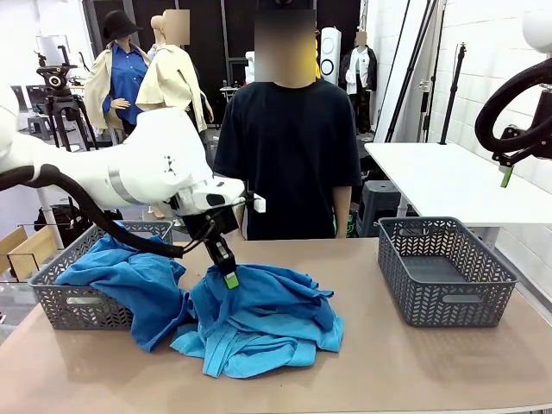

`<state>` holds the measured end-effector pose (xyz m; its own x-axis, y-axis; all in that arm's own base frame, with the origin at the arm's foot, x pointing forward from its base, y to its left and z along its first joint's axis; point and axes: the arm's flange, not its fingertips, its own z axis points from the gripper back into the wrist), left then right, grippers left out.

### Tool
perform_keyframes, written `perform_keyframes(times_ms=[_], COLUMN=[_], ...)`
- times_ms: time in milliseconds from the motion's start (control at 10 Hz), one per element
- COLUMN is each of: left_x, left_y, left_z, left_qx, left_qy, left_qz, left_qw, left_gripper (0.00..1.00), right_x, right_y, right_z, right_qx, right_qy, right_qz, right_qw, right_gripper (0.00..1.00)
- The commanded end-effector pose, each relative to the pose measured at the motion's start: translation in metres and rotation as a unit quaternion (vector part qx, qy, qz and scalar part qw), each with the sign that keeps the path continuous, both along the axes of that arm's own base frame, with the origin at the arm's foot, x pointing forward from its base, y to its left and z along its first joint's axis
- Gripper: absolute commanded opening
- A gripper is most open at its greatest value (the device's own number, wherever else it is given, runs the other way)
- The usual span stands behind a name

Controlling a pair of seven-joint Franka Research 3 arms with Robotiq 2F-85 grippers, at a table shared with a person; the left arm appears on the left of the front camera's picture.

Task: Sort the tops and bottoms.
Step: Lift clothes from the center of the table with your left hand.

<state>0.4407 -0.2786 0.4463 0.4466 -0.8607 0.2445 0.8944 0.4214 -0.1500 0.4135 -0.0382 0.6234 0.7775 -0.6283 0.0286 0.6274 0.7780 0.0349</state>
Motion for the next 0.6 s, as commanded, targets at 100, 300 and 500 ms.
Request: perform_keyframes(times_ms=[100, 300, 500], left_x=[0.018, 0.044, 0.048], left_y=[0.020, 0.028, 0.025], left_z=[0.064, 0.152, 0.232], left_qx=[-0.034, -0.037, -0.052], left_qy=[-0.022, -0.130, -0.212], left_qz=[-0.003, 0.026, 0.041], left_qw=[0.999, 0.991, 0.975], left_gripper=[0.00, 0.00, 0.00], right_x=[0.000, 0.000, 0.000], right_y=[-0.001, -0.001, -0.001], right_z=[0.001, 0.001, 0.001], right_qx=[0.001, 0.001, 0.001], right_qy=[0.002, 0.002, 0.002], right_qz=[0.002, 0.002, 0.002], right_qw=[1.000, 1.000, 1.000], right_gripper=[1.00, 1.00, 1.00])
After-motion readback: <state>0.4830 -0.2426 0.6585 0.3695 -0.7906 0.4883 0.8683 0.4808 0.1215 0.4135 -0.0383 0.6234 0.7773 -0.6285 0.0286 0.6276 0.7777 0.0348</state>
